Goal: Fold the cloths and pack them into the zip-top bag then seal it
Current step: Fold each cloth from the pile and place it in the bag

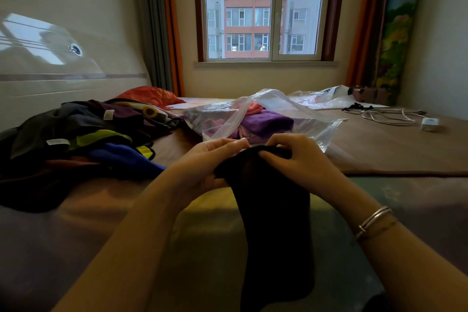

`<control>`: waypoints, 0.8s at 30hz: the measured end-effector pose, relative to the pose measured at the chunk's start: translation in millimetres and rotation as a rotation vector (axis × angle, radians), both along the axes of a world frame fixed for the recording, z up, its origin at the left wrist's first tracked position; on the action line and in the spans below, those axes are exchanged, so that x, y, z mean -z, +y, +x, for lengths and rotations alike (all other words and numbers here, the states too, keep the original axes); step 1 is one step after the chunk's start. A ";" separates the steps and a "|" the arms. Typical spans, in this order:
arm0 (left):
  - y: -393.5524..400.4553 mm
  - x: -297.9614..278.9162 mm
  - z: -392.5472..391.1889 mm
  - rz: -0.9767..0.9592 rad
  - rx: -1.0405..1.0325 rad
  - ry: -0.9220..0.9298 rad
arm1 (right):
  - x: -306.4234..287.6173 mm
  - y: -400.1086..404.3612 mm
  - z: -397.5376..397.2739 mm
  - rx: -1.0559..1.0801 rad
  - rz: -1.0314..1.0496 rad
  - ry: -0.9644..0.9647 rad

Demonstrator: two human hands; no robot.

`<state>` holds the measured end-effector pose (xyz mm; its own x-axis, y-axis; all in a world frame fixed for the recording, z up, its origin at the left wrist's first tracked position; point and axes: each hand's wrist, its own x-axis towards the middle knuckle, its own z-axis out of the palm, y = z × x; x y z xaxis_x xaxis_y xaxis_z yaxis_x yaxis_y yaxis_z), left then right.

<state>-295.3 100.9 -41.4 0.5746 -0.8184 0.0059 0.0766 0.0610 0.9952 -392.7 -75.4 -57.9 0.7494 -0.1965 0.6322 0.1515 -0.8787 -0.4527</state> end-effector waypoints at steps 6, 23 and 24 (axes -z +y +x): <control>-3.8 3.9 1.2 0.063 -0.161 -0.342 | -2.0 4.1 2.2 0.024 -0.052 0.069; 4.8 6.5 22.0 0.049 -0.285 -0.618 | -2.1 -9.3 -13.6 0.264 -0.117 0.289; 6.6 4.6 22.1 0.012 -0.288 -0.536 | -2.2 -13.4 -14.1 0.145 0.133 0.237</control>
<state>-273.2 107.5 -45.9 0.6924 -0.6323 0.3477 -0.4534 -0.0065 0.8913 -406.7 -88.8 -55.7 0.8309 -0.3816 0.4049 -0.0950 -0.8144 -0.5726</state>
